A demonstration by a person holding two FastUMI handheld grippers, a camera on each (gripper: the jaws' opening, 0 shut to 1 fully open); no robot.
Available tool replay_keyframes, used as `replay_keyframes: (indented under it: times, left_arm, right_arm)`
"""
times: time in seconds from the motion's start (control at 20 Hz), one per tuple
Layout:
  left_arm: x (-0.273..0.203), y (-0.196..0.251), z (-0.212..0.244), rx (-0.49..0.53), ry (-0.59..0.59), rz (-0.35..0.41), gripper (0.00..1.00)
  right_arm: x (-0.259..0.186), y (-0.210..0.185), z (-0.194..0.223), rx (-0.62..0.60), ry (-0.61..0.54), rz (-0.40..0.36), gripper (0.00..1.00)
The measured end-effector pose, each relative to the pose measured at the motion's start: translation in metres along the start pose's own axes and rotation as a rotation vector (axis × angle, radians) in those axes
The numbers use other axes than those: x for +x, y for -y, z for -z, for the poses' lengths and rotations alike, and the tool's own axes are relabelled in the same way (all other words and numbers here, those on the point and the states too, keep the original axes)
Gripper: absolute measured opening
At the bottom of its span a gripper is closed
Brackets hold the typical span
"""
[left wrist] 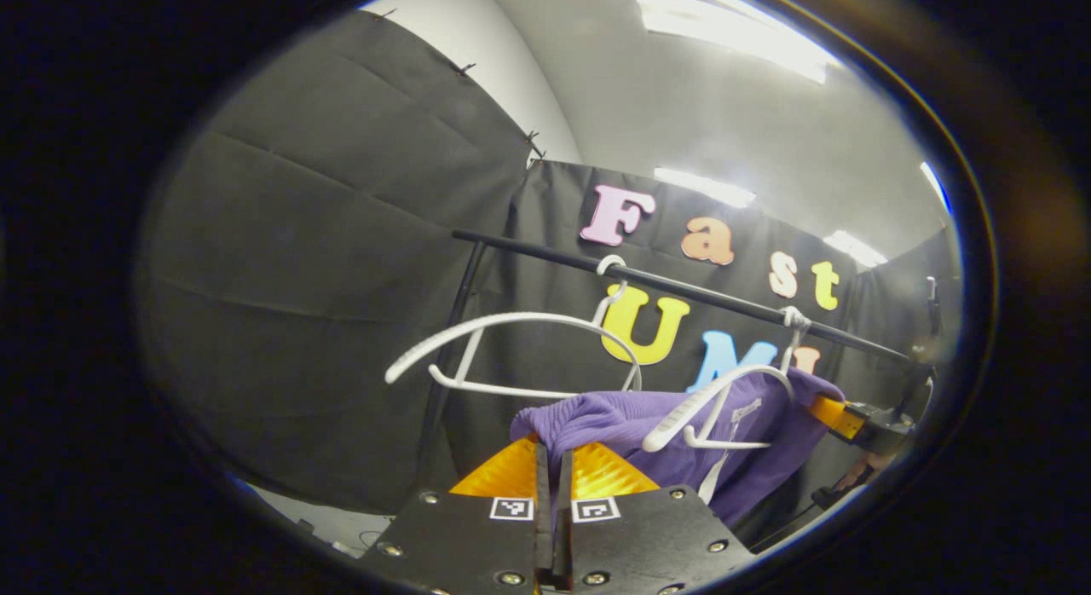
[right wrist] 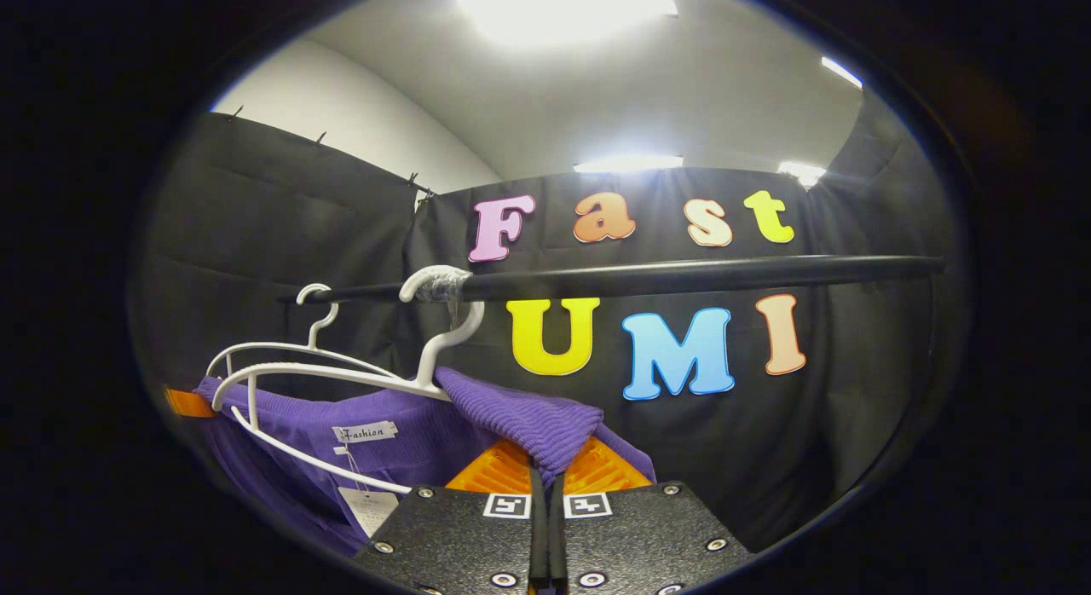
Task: Grasp the clothes on the hanger with both hands and then place them into the laundry hamper below.
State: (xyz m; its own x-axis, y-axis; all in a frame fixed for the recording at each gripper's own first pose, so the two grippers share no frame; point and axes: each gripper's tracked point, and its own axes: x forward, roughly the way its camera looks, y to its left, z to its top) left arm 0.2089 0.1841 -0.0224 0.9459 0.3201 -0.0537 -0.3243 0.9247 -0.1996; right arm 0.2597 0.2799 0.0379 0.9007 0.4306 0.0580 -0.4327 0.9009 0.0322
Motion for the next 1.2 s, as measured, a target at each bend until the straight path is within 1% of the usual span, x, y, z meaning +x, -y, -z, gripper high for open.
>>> replay_keyframes:
  times: [0.05,0.1,0.25,0.5,0.8,1.05,1.2]
  left_arm:
    - [0.002,0.002,0.002,0.005,-0.003,-0.002,0.07]
    - [0.004,0.005,0.005,0.011,-0.007,-0.005,0.01]
    - [0.008,0.015,0.016,0.013,-0.026,-0.007,0.01]
    - [0.011,0.028,0.029,0.010,-0.047,-0.008,0.01]
    - [0.022,0.061,0.046,0.033,-0.065,0.001,0.01]
    - [0.031,0.082,0.055,0.044,-0.075,0.005,0.01]
    - [0.038,0.099,0.064,0.059,-0.088,0.014,0.01]
  right_arm:
    - [-0.002,0.001,0.000,0.000,0.002,0.000,0.00]
    - [0.000,0.004,0.000,-0.003,0.005,0.001,0.00]
    - [0.007,0.014,-0.001,-0.021,0.014,0.007,0.00]
    - [0.014,0.034,0.004,-0.017,0.008,0.019,0.00]
    - [0.020,0.066,0.014,-0.004,0.001,0.044,0.00]
    - [0.022,0.089,0.019,-0.033,0.015,0.061,0.00]
    - [0.026,0.104,0.025,-0.029,0.013,0.070,0.00]
